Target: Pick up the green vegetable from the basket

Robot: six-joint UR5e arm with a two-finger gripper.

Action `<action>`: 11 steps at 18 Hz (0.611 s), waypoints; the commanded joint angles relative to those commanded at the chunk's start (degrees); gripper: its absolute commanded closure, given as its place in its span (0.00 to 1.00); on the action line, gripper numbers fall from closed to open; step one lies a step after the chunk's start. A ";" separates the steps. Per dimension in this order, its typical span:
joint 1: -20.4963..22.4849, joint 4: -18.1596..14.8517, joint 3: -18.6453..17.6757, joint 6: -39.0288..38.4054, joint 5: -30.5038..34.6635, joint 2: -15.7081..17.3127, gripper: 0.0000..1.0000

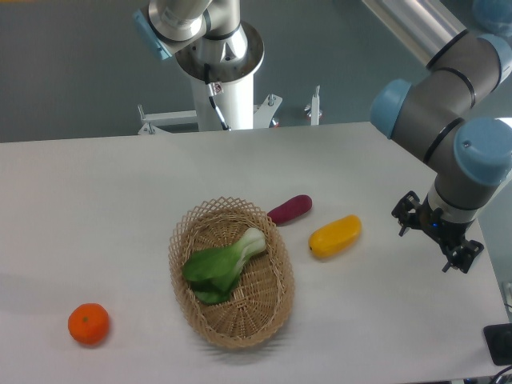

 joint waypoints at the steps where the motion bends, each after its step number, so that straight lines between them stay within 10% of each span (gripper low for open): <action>1: 0.00 -0.09 -0.09 0.00 0.00 0.00 0.00; 11: -0.18 -0.09 -2.89 -2.63 -0.35 0.70 0.00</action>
